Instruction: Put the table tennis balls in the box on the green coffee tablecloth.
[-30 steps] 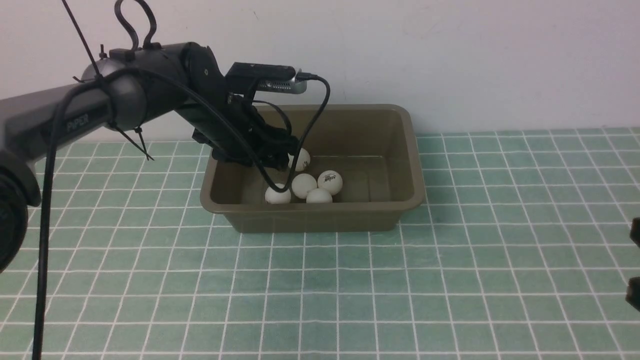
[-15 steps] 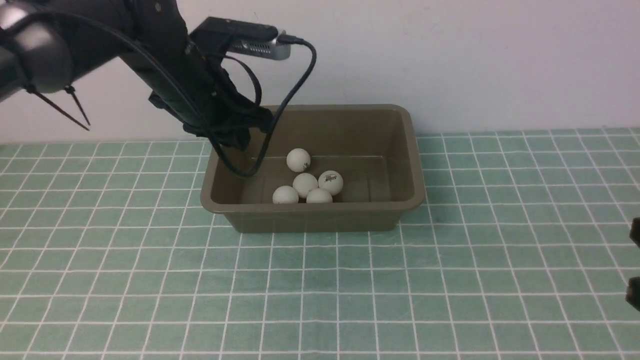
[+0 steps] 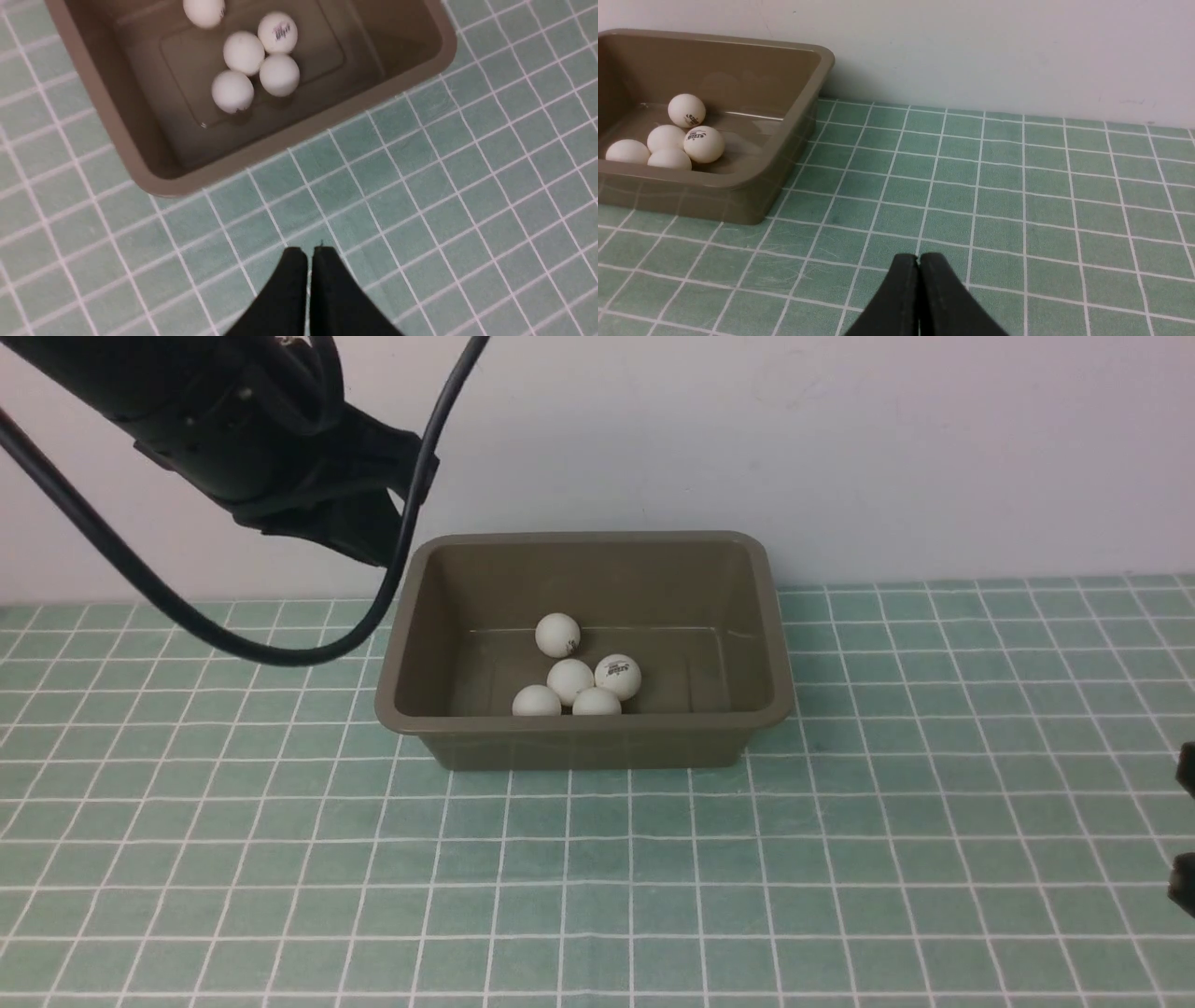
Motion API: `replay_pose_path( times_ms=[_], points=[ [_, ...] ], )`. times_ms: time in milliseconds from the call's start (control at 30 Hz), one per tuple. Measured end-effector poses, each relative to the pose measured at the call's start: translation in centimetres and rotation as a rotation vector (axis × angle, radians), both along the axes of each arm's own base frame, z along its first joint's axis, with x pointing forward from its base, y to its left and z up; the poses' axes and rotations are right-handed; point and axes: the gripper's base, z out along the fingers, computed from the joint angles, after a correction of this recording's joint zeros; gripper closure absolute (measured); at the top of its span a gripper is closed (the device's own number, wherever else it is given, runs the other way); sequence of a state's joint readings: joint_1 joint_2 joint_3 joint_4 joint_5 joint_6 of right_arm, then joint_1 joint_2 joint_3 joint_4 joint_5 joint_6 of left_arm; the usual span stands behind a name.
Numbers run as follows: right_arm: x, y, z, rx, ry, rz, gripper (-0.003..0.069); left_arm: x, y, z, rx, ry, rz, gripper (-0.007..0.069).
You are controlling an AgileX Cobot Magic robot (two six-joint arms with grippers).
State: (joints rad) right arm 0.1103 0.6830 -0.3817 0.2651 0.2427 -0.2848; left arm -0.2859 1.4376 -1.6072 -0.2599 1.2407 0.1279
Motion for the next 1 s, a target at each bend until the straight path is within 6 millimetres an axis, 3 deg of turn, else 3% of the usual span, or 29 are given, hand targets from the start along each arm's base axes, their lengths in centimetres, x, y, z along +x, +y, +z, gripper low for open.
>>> replay_pose_path(
  times_ms=[167,300,400,600,800,1000],
  points=[
    [0.0,0.0,0.0,0.000,0.000,0.000,0.0669,-5.4,2.5,3.0,0.007,-0.331,0.040,0.0629],
    [0.0,0.0,0.0,0.000,0.000,0.000,0.0669,-8.4,4.6,1.5,0.058,-0.480,0.096,0.0629],
    [0.0,0.0,0.0,0.000,0.000,0.000,0.0669,-10.2,6.5,-1.5,0.087,-0.513,0.176,0.0629],
    [0.0,0.0,0.0,0.000,0.000,0.000,0.0669,-14.6,9.7,-12.4,0.071,-0.468,0.430,0.0629],
    [0.0,0.0,0.0,0.000,0.000,0.000,0.0669,-17.8,10.5,-17.6,0.024,-0.570,0.548,0.0629],
    [0.0,0.0,0.0,0.000,0.000,0.000,0.0669,-20.1,10.7,-20.8,0.021,-0.635,0.595,0.0629]
  ],
)
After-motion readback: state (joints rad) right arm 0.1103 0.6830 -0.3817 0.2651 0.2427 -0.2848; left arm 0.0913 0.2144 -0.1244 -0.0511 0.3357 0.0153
